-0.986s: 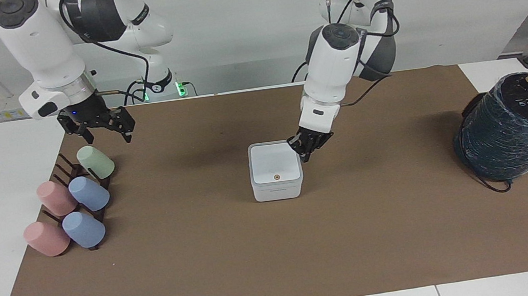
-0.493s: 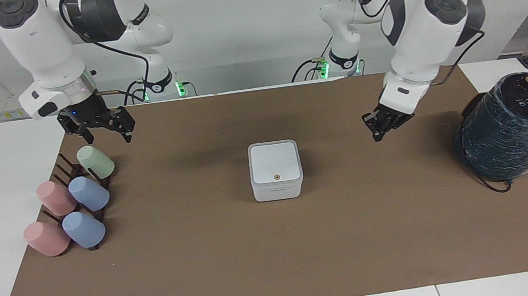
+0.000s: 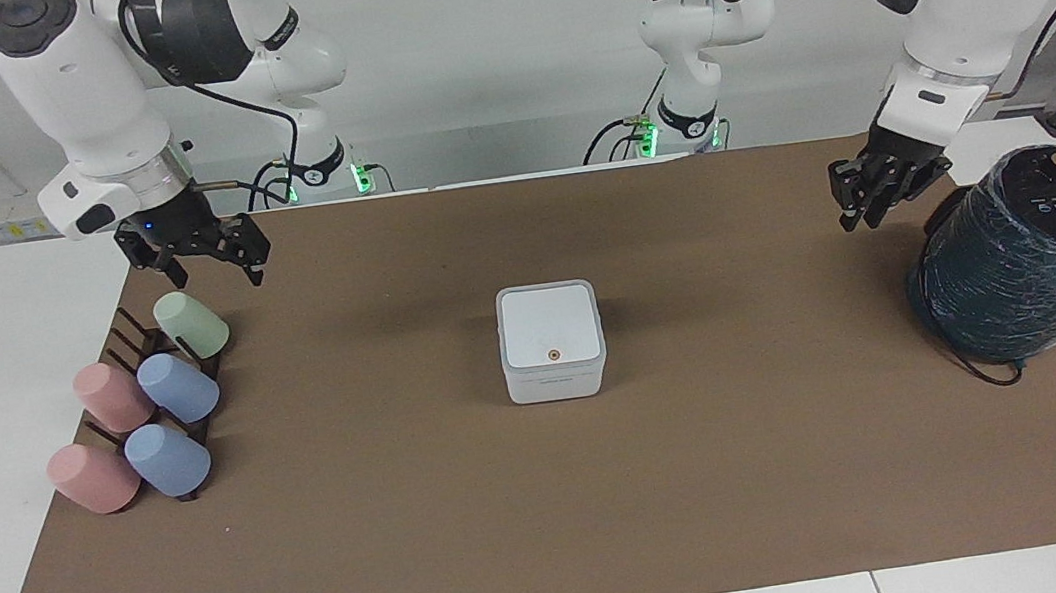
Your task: Close trash can lid
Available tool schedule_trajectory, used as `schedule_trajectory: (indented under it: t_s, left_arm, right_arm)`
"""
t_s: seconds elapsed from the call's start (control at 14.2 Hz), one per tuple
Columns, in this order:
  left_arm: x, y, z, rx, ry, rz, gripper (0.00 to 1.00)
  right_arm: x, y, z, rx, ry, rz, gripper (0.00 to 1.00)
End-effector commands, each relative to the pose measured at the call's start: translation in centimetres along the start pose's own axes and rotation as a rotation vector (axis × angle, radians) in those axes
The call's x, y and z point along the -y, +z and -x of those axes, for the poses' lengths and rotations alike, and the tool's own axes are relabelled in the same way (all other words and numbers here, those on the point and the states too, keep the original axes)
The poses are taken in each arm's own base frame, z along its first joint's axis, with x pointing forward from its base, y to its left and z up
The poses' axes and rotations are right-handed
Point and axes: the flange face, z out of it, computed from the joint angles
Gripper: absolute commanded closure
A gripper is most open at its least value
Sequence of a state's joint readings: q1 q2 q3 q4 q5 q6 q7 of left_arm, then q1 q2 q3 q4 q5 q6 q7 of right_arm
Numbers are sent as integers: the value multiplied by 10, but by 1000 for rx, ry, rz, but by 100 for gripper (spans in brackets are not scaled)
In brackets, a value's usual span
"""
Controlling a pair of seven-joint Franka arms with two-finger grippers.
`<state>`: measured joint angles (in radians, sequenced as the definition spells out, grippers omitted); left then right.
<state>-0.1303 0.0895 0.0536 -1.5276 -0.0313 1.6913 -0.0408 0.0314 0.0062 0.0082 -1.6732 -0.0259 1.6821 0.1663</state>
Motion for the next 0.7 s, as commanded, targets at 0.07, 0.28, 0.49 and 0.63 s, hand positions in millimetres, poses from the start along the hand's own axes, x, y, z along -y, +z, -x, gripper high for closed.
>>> schedule_trajectory:
  t_s: [0.07, 0.28, 0.49, 0.63]
  left_arm:
    - [-4, -1, 2, 4, 35, -32, 0]
    - [-7, 0, 2, 1, 107, -39, 0]
    - [-7, 0, 2, 1, 108, -38, 0]
    - [-7, 0, 2, 1, 107, -36, 0]
  right_arm:
    - [-4, -1, 6, 4, -20, -19, 0]
    - [-4, -1, 5, 0, -20, -20, 0]
    - [-4, -1, 6, 3, -20, -19, 0]
    - [-4, -1, 6, 3, -20, -19, 0]
